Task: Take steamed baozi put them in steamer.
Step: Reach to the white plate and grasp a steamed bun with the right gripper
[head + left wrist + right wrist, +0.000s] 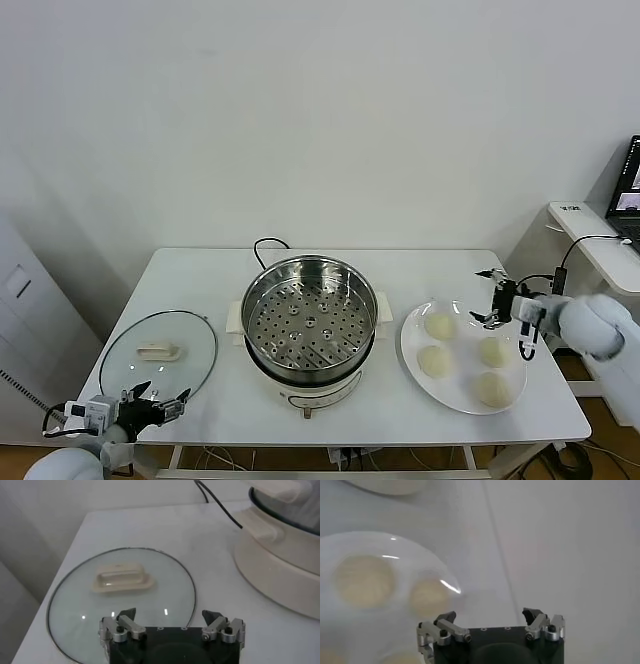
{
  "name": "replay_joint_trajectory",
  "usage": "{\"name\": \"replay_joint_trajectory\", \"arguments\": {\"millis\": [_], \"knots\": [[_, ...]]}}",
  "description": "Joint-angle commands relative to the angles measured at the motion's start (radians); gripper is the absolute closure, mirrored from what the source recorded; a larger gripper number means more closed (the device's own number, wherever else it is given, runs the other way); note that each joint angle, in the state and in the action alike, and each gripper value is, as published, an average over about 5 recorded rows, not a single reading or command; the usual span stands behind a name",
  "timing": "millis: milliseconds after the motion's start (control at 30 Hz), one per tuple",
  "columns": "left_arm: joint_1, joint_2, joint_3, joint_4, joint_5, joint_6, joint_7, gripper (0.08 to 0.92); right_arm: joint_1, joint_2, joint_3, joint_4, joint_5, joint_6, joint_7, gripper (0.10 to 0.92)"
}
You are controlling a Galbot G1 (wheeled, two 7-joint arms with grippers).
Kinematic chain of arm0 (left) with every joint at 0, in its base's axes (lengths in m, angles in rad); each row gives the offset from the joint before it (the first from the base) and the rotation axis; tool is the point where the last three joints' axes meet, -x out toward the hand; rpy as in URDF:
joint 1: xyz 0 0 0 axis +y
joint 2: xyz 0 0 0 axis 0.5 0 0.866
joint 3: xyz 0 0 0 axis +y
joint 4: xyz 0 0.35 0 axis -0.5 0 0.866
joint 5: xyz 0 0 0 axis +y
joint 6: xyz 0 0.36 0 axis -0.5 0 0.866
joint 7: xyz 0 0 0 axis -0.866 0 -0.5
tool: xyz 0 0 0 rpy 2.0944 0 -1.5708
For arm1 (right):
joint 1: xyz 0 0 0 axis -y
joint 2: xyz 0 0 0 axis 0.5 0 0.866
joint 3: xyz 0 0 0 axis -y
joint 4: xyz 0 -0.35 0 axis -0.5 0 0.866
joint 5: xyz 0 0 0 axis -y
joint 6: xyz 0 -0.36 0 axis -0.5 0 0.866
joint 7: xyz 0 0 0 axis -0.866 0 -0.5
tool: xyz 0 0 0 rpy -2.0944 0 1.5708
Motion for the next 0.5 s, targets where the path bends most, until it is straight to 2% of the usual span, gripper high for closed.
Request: {"name": "replay_joint_trajectory", "arguments": {"millis": [33,233,500], "knots": [[-0.004,-0.001,0.004,0.014,0.013,0.011,0.005,0.177,0.512,0.014,-0.573,-0.221,0.112,0.038,-0.198,0.203],[-0.014,0.0,0.01,0.029,0.014,0.01,0.008,0.177,0.559,0.102,-0.671,-0.31,0.113,0.063,-0.217,0.203],[-0.021,0.009,0.01,0.036,0.026,0.012,0.012,0.177,0.499,0.183,-0.656,-0.356,0.099,0.072,-0.207,0.203]]}}
